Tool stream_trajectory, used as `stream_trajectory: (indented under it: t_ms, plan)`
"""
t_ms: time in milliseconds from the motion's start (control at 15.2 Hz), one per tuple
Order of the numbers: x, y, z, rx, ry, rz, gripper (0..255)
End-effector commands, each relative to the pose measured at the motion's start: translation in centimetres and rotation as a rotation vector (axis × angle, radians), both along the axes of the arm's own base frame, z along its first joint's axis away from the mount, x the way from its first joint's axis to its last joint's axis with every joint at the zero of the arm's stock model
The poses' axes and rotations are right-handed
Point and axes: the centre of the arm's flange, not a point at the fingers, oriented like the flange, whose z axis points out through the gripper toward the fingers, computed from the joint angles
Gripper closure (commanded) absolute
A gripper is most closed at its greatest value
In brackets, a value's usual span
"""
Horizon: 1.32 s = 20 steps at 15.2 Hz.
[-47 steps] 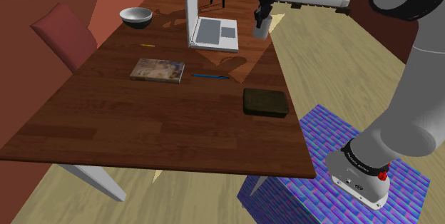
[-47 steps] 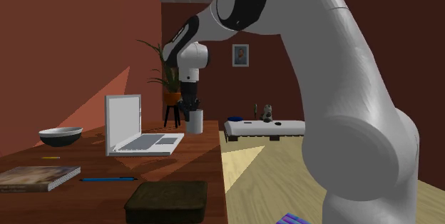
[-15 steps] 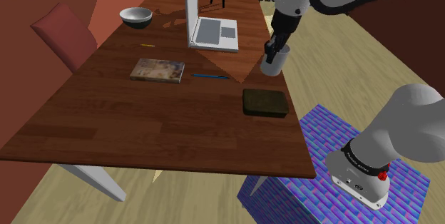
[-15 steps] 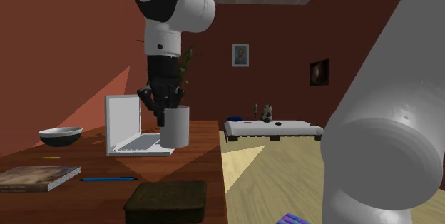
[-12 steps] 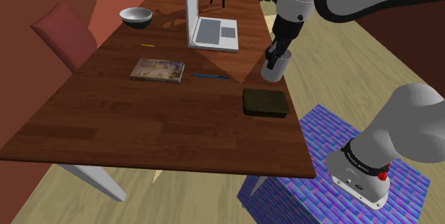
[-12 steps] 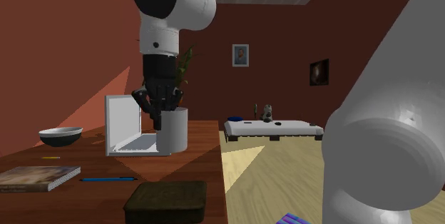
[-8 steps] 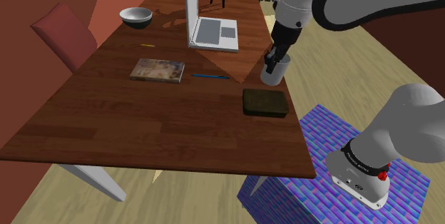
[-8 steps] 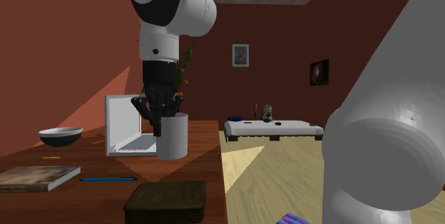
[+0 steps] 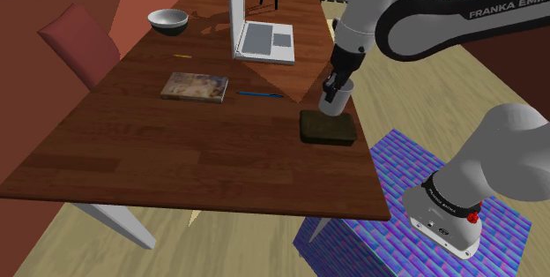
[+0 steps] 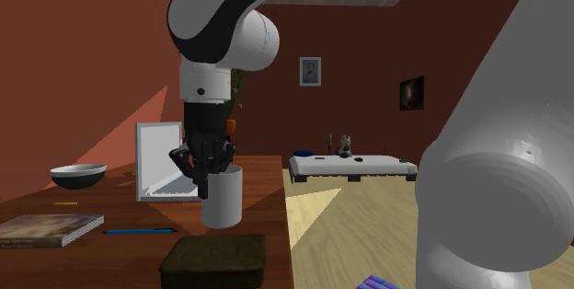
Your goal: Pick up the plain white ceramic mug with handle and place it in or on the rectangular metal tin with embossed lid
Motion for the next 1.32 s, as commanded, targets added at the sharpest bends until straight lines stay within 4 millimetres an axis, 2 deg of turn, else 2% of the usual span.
stream_trajectory:
  t_ms: [0, 264, 726, 792, 1122, 1254]
  plan:
    - [0.0, 0.0, -1.1, 0.000, -0.001, 0.000, 255]
    - [0.0, 0.0, -3.2, 0.000, -0.001, 0.000, 255]
    - [0.0, 0.0, -3.2, 0.000, -0.001, 0.000, 255]
    - [0.0, 0.0, -3.2, 0.000, -0.001, 0.000, 0]
    - [0.0, 0.0, -3.2, 0.000, -0.001, 0.000, 0]
    - [-0.2, 0.0, -0.5, 0.000, -0.001, 0.000, 0]
